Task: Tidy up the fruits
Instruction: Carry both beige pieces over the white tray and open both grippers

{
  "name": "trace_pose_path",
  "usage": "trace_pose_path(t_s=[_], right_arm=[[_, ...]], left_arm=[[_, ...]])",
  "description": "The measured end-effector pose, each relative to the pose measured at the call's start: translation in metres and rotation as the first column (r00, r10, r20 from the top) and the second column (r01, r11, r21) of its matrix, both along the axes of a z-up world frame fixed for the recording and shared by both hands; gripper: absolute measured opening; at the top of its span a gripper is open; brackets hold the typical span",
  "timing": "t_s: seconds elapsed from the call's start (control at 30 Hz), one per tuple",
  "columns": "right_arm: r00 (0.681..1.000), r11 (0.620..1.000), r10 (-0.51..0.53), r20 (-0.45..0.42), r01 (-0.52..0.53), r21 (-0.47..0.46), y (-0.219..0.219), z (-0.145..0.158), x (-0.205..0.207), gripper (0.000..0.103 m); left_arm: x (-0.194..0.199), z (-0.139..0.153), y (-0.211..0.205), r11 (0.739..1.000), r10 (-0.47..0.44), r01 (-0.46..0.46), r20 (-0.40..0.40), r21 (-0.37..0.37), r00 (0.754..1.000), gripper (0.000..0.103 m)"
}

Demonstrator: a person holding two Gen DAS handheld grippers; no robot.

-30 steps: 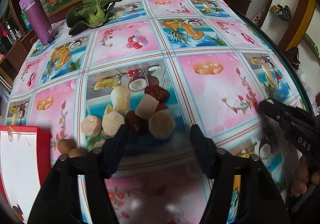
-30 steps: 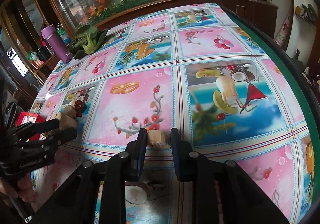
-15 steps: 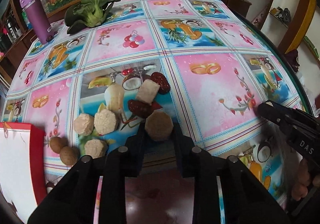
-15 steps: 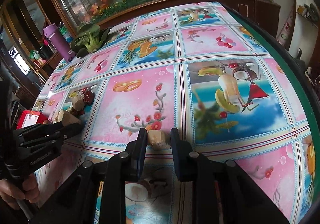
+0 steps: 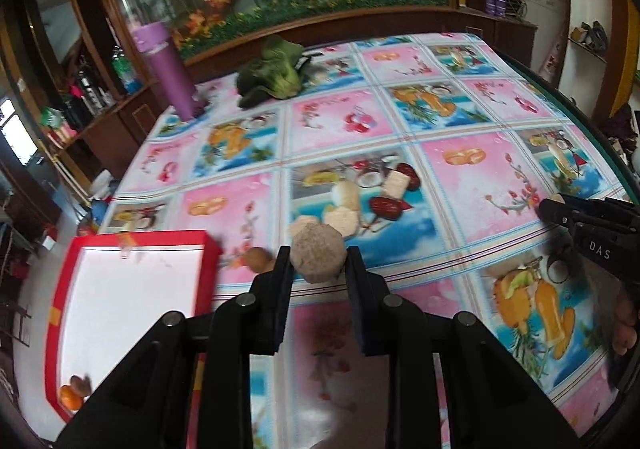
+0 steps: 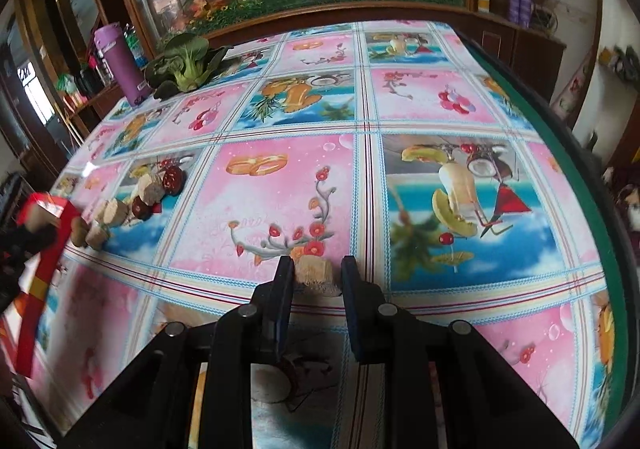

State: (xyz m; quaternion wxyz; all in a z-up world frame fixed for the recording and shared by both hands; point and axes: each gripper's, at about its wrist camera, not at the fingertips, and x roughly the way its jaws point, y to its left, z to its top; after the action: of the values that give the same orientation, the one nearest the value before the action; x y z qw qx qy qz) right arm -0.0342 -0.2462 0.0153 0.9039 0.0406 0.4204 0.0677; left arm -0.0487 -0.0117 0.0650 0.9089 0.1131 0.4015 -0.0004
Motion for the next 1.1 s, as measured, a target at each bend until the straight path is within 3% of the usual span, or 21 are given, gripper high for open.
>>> trace_pose_path(t_s=[0.1, 0.5, 0.83, 1.1], right_arm=[[1.000, 0.999, 0.001, 0.018, 0.000, -0.035, 0.004, 0.000, -0.001, 0.021], [0.998, 0.994, 0.055, 0.029, -0.057, 0.091, 0.024, 0.012, -0.007, 0.021], [0.977, 0.977, 0.195, 0.088, -0.202, 0.074, 0.099, 0.047, -0.023, 0.021], [0.930, 0.932, 0.347, 0.122, -0.356, 0.063, 0.175, 0.071, -0.041, 0.021]], left_arm=[[-0.009, 0.009, 0.010, 0.999, 0.029, -0.030, 0.040, 0.016, 0.999, 0.028], [-0.048, 0.046, 0.054, 0.994, 0.110, -0.110, 0.151, -0.008, 0.982, 0.028], [-0.074, 0.058, 0.110, 0.975, 0.222, -0.213, 0.194, -0.064, 0.956, 0.028], [-0.094, 0.057, 0.155, 0.951, 0.307, -0.292, 0.205, -0.104, 0.929, 0.028]])
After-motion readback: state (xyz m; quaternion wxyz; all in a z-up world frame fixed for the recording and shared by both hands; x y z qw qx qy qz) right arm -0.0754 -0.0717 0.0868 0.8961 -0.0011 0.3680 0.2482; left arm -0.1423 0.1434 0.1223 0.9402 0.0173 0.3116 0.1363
